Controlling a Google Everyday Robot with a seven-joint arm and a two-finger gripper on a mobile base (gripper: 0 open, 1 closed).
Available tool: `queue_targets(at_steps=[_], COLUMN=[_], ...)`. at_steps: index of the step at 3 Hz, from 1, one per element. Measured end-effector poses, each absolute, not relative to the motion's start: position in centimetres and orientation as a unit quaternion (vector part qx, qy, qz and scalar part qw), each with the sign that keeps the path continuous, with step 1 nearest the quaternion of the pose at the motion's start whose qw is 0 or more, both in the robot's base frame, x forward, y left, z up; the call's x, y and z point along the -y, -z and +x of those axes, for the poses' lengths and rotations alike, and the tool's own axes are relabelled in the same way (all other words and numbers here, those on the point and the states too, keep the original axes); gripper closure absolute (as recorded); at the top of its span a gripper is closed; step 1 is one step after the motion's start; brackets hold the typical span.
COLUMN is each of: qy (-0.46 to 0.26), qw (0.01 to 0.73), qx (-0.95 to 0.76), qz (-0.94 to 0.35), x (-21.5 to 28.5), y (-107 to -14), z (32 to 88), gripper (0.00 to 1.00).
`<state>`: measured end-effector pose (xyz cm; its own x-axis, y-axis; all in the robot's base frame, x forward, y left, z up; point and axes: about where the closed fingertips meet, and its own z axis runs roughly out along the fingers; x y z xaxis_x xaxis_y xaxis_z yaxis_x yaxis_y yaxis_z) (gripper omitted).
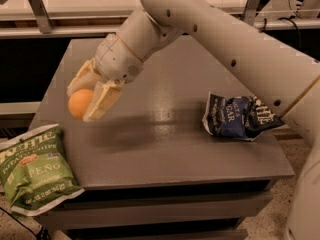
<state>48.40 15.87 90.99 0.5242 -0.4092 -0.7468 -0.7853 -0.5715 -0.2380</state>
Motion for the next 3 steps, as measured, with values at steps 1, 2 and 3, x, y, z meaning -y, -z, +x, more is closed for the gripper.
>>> queue_targets(at_steps=[1,2,3], qy=[-0.350,-0.364,-0.373], qw=[0.252,0.233,0.225], qx=[-0.336,-0.313,-0.301], qz=[-0.837,-0.846,-0.848], x=[-17.5,-18.7,-19.3], y=[-88.5,-87.2,-86.6], z=[47.4,46.7,46.2], gripper=[1.00,1.00,1.00])
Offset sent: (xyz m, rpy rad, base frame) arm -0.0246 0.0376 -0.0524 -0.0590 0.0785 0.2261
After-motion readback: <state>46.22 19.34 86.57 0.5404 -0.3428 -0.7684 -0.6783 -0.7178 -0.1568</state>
